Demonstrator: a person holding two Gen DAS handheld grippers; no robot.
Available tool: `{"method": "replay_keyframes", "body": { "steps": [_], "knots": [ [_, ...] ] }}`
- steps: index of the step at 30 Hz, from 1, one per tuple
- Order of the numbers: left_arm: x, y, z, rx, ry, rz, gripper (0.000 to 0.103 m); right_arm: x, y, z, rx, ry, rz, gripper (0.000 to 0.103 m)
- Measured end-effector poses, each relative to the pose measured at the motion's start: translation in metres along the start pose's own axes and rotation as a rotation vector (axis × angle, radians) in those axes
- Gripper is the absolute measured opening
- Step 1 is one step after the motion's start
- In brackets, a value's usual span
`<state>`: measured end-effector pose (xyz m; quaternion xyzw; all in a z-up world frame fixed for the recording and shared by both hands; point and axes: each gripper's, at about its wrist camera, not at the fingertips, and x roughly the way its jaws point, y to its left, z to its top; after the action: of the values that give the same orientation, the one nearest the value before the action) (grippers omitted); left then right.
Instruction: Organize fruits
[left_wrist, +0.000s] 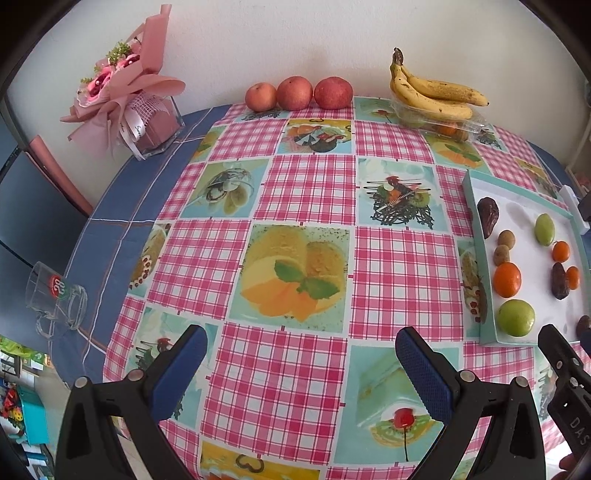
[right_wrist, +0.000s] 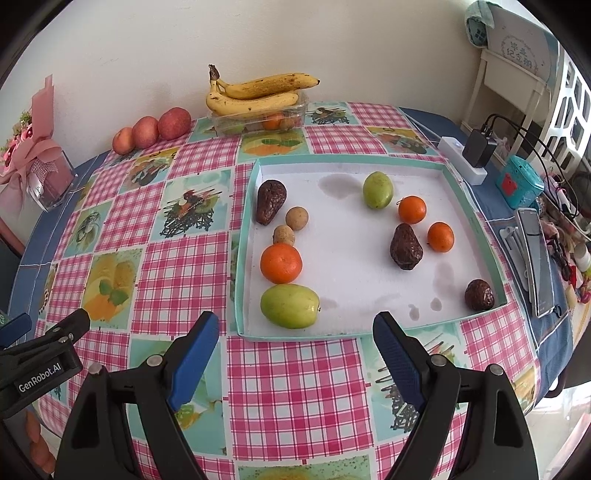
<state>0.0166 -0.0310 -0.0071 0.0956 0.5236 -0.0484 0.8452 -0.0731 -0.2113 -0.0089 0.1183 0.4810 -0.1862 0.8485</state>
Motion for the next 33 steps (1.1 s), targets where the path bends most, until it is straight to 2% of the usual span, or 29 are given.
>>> {"method": "replay_keyframes", "body": {
  "steps": [33],
  "knots": [
    [-0.0005,0.0033,-0.0012,-0.015,-0.002,-0.007,0.103,0.0006,0.0035,-0.0002,-0.01,0.002,0.008,0.086]
  ]
}}
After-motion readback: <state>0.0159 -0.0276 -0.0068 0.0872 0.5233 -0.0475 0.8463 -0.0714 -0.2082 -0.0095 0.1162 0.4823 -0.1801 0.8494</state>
